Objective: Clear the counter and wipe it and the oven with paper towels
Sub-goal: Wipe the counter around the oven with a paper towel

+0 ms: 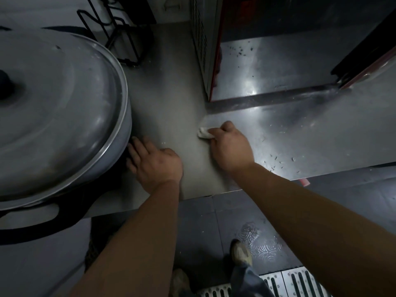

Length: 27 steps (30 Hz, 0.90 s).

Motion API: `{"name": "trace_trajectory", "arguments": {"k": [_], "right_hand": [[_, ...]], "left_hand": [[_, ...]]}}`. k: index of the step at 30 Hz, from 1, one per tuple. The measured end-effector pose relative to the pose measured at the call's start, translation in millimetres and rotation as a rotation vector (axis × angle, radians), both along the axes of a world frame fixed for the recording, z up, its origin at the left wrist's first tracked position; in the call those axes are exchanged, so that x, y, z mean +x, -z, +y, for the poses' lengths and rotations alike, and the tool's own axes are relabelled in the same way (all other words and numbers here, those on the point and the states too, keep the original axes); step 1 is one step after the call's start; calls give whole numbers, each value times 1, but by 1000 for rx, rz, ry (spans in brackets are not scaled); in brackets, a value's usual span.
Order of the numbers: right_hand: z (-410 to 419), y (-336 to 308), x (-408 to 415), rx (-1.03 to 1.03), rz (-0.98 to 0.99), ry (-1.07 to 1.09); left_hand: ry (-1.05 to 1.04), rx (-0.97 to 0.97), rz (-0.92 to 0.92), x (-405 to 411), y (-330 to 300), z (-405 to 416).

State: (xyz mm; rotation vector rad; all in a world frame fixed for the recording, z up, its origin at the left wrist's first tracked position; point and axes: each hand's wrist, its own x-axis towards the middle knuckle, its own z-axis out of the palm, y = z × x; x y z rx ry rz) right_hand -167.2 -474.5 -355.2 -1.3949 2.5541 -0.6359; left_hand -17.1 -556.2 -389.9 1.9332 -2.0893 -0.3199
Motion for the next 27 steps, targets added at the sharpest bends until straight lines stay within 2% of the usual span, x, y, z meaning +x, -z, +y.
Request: {"name": "trace_trajectory", "arguments": {"k": [4, 7, 10, 13, 19, 23, 27], "right_hand": [[0, -3, -20, 62, 1, 99], [-14, -11, -15, 54, -41, 120], [-30, -26, 10, -69, -85, -87], [-56, -36, 40, -130, -111, -262], [-74, -23, 45, 199, -54, -510], [-50, -19, 22, 187, 16, -499], [-13, -22, -25, 181, 77, -306]], "left_hand": [[141, 161, -116, 10, -3, -3], [303, 183, -205, 30, -7, -6], [431, 161, -288, 49, -6, -8], [459, 133, -323, 54, -3, -9], [438, 90, -286, 54, -3, -7], [424, 118, -307, 52, -5, -7], [410, 154, -337, 54, -7, -6]]}}
